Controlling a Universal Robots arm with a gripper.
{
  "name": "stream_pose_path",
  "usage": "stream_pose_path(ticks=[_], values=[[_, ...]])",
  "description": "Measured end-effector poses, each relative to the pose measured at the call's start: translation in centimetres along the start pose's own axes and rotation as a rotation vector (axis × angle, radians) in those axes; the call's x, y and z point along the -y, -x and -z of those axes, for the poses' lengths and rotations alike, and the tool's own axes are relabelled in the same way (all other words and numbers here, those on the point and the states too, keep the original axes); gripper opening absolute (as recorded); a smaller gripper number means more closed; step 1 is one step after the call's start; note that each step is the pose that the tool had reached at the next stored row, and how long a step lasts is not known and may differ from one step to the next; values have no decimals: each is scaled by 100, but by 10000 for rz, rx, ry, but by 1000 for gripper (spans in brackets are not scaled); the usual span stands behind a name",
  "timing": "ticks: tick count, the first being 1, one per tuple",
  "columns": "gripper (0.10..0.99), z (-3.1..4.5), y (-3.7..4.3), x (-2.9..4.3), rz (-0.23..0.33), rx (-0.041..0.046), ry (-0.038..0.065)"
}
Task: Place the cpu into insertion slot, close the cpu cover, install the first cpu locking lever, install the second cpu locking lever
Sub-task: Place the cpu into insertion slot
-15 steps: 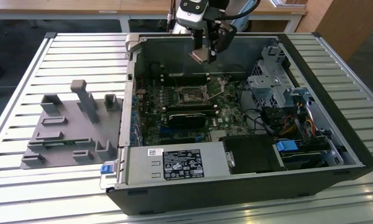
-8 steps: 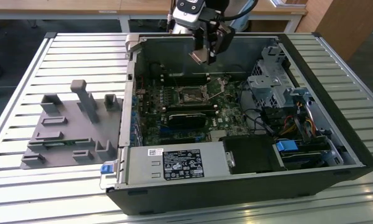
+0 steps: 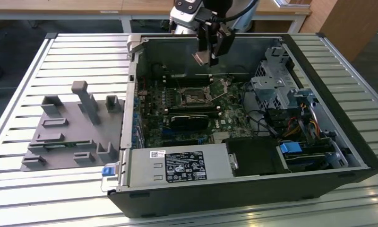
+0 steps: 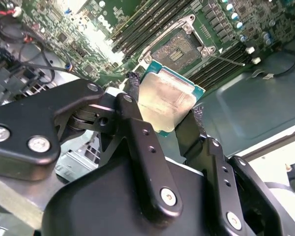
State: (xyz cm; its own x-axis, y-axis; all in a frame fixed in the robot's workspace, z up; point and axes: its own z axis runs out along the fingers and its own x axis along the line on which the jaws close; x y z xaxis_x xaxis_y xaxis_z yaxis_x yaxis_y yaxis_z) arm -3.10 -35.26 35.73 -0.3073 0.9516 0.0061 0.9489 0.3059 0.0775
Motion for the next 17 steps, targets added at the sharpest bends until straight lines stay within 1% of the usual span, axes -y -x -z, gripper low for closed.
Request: stream_pose_path(ticks=[11,17], values=[[541,-24,0,2,-1230,96,7],[541,-36,-3,2,-1789,140,11]])
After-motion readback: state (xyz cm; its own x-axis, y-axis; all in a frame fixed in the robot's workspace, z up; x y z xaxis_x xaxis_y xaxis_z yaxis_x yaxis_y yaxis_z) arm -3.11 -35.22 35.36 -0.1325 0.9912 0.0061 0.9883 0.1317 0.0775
